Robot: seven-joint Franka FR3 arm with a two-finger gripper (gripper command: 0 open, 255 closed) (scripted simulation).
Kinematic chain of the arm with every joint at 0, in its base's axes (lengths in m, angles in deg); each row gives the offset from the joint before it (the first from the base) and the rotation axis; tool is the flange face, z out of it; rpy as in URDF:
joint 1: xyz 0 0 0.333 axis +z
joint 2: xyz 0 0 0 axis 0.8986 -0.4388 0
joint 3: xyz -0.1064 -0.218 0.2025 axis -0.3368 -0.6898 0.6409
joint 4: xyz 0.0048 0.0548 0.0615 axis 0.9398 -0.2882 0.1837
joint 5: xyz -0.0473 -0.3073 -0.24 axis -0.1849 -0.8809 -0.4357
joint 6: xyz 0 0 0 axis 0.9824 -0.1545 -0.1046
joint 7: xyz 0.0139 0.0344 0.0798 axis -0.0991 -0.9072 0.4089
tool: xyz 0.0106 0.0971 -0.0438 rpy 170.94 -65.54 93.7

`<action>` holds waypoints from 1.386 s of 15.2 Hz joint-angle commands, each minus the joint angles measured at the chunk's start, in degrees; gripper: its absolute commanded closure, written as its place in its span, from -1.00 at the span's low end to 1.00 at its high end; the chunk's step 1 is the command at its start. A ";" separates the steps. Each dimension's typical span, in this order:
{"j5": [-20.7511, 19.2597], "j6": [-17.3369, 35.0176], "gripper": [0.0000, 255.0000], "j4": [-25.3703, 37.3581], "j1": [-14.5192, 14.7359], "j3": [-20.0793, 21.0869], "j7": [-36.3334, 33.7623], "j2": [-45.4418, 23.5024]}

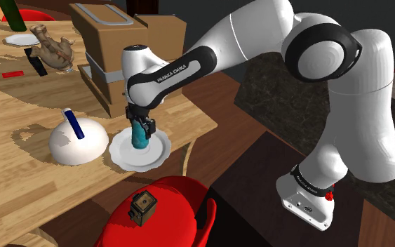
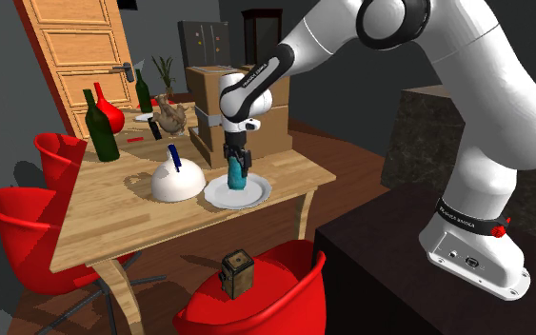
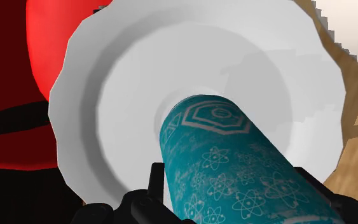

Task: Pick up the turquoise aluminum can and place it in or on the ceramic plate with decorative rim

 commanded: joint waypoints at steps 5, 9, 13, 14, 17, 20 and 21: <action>-0.08 -2.42 -1.00 -1.64 -0.41 -0.03 0.42 0.26; -0.10 -2.23 -1.00 -0.94 0.12 0.11 -0.24 -0.59; -0.44 -7.77 -1.00 0.96 -0.05 -0.14 -0.46 3.04; -0.44 -7.77 -1.00 0.96 -0.05 -0.14 -0.46 3.04; -0.44 -7.77 -1.00 0.96 -0.05 -0.14 -0.46 3.04; -0.44 -7.77 -1.00 0.96 -0.05 -0.14 -0.46 3.04; -0.44 -7.77 -1.00 0.96 -0.05 -0.14 -0.46 3.04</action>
